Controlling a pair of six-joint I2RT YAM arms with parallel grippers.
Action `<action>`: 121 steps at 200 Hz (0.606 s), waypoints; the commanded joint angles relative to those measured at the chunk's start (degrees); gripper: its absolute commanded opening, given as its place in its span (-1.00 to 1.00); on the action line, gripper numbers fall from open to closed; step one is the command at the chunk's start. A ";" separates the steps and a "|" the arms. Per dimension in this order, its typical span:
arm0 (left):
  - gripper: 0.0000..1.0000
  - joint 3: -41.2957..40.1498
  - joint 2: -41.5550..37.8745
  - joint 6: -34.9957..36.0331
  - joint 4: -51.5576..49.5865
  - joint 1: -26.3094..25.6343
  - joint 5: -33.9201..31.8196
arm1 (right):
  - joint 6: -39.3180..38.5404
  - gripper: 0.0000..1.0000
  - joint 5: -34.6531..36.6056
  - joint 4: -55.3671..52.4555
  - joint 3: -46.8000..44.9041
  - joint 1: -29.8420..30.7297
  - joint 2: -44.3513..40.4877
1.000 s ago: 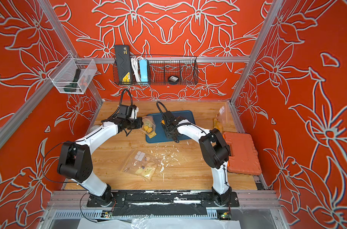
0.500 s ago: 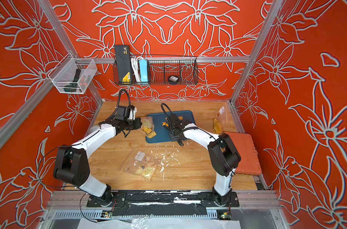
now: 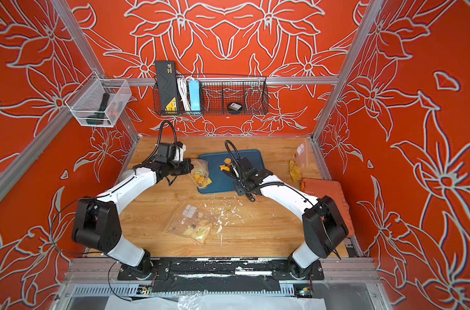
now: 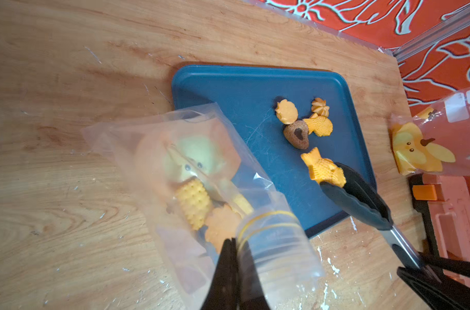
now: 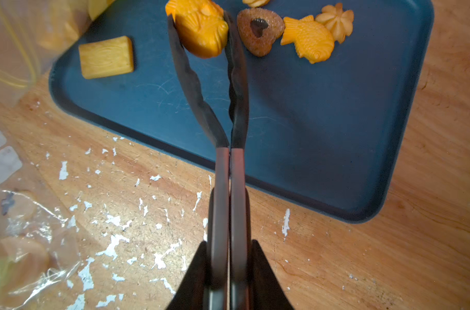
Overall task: Put the cookies into a resealable bag to prevent moisture
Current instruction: Pick up the cookie from the tray, then place the cookie in the ziploc bag.
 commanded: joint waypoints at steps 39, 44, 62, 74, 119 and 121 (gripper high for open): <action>-1.00 8.09 7.36 -0.54 -1.27 0.15 5.09 | -1.38 -0.51 -5.48 -0.42 -1.88 0.63 -10.24; -1.00 8.54 7.84 -0.52 -1.37 0.13 5.37 | -1.27 -0.51 -6.31 -0.34 -1.81 0.69 -10.54; -1.00 9.16 8.97 -0.70 -1.29 0.13 6.24 | -1.22 -0.51 -8.75 -0.20 -1.00 1.16 -10.63; -1.00 8.85 9.15 -0.83 -0.98 0.13 6.65 | -0.68 -0.51 -10.16 0.06 -0.17 1.35 -10.03; -1.00 8.45 8.97 -0.57 -0.58 0.15 7.58 | 0.27 -0.51 -13.50 1.78 2.20 1.76 -5.72; -1.00 8.45 8.97 -0.57 -0.58 0.15 7.62 | 0.38 -0.51 -13.67 1.85 2.30 1.79 -5.43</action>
